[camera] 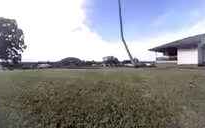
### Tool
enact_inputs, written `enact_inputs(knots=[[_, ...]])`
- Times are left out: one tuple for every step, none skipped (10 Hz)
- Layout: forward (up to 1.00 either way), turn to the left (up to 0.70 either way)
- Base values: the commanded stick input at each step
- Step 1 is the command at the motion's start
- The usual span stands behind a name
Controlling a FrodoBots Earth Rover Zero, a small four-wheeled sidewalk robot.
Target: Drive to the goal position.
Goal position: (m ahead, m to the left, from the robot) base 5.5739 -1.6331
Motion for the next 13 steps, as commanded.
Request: enact_inputs(knots=[[1.00,0.00],[1.00,0.00],[1.00,0.00],[1.00,0.00],[1.00,0.00],[1.00,0.00],[1.00,0.00],[1.00,0.00],[1.00,0.00],[1.00,-0.17],[1.00,-0.27],[1.00,-0.27],[1.00,-0.27]])
